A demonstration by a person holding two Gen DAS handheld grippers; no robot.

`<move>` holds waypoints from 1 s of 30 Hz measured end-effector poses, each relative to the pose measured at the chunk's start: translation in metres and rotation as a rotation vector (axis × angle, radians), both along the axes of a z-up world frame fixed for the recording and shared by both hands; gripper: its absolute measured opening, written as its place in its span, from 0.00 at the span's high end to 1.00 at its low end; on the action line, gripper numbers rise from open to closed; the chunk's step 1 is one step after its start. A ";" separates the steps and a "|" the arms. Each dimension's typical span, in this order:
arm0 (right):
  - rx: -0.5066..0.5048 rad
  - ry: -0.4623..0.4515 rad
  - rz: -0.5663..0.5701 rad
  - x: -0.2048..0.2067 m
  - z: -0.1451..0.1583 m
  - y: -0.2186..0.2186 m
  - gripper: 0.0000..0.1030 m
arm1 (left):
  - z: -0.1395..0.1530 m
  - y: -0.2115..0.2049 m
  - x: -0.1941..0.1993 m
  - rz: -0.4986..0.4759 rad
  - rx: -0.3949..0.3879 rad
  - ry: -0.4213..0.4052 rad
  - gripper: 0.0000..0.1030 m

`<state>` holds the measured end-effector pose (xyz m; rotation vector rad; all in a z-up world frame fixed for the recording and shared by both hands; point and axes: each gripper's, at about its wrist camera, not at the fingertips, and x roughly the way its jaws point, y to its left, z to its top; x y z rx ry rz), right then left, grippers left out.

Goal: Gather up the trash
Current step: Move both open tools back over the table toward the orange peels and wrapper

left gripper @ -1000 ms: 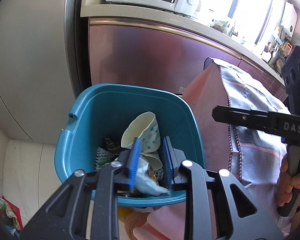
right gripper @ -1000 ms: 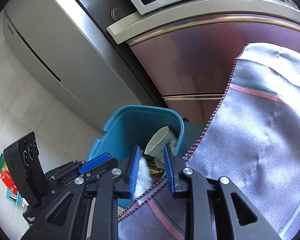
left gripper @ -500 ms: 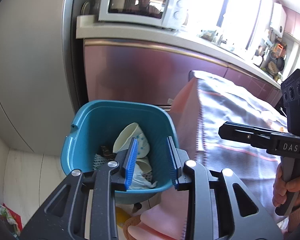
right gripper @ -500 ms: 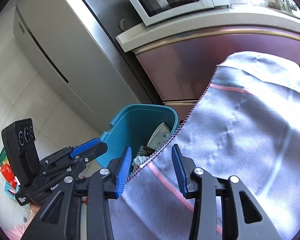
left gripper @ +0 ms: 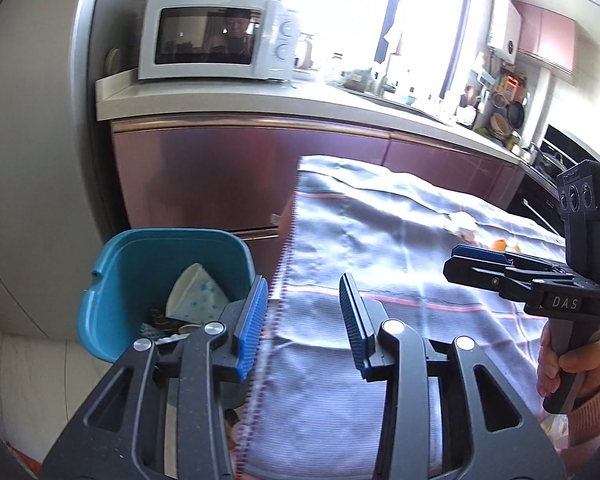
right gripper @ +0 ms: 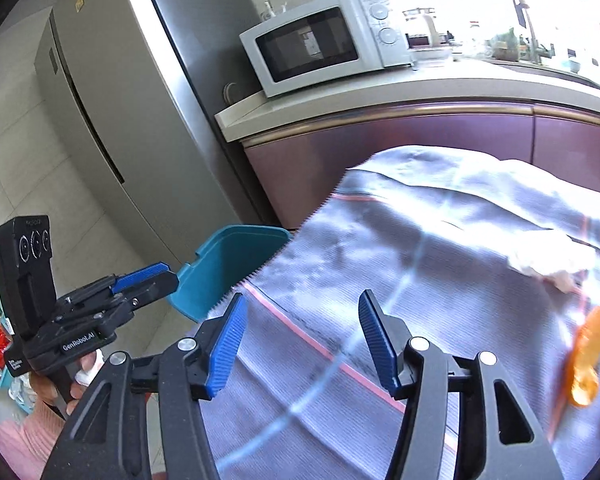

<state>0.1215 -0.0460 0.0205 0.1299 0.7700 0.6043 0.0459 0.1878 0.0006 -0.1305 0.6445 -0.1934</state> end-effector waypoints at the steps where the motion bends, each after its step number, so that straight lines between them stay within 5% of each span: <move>1: -0.003 -0.001 -0.010 -0.003 -0.001 -0.007 0.46 | 0.000 -0.007 0.000 -0.014 -0.001 0.000 0.64; 30: 0.006 -0.020 -0.428 -0.056 -0.012 -0.190 0.46 | -0.010 -0.184 0.041 -0.360 0.013 0.072 0.64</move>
